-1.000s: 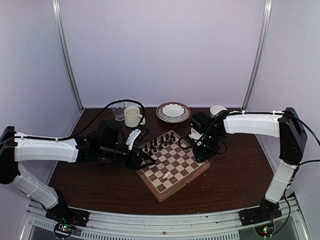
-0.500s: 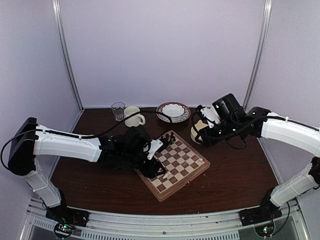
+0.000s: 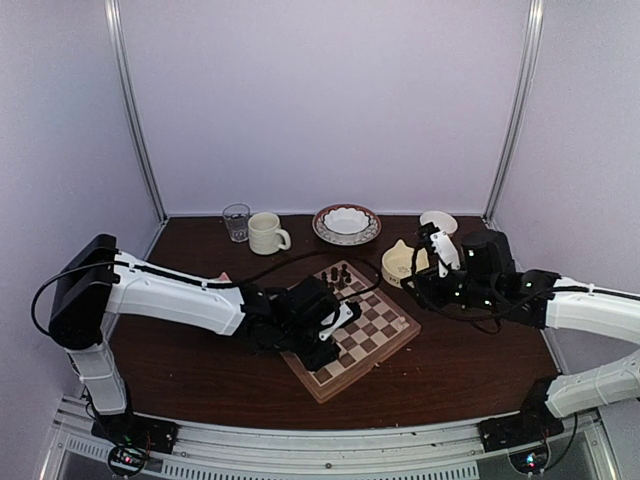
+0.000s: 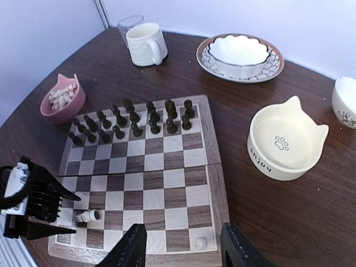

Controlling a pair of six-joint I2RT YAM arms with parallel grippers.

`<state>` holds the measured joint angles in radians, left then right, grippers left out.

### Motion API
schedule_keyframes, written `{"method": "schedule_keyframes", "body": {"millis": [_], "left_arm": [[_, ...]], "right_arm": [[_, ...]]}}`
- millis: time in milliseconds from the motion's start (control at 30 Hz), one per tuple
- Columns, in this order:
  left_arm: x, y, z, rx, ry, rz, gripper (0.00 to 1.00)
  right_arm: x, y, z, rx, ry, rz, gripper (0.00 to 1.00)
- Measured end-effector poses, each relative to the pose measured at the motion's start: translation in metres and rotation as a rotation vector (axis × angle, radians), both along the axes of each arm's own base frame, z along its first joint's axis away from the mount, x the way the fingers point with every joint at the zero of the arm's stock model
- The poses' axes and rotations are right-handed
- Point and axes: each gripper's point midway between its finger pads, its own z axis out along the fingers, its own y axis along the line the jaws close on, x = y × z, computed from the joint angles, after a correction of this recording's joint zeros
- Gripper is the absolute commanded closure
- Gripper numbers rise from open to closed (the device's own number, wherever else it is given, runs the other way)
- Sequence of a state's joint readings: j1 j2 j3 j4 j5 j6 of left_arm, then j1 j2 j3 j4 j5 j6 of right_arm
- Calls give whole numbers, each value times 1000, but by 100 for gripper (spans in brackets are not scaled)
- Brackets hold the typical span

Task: Set up the chess pieces on the board
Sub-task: Place the rook at h1, then pick up the knight from c2.

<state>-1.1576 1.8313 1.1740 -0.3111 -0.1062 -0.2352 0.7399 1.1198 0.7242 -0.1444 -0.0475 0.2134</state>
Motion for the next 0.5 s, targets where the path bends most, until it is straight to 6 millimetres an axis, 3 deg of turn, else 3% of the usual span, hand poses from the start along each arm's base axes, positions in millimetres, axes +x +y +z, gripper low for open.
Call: {"method": "schedule_keyframes", "body": {"millis": [233,500], "left_arm": [[4,6,-6,48,-13,13,52],[2,10,-12,77,-2,9,64]], "right_arm": [[1,-12,27,76,-119,-47,51],[0,-16,28,99,-153,-61,53]]}}
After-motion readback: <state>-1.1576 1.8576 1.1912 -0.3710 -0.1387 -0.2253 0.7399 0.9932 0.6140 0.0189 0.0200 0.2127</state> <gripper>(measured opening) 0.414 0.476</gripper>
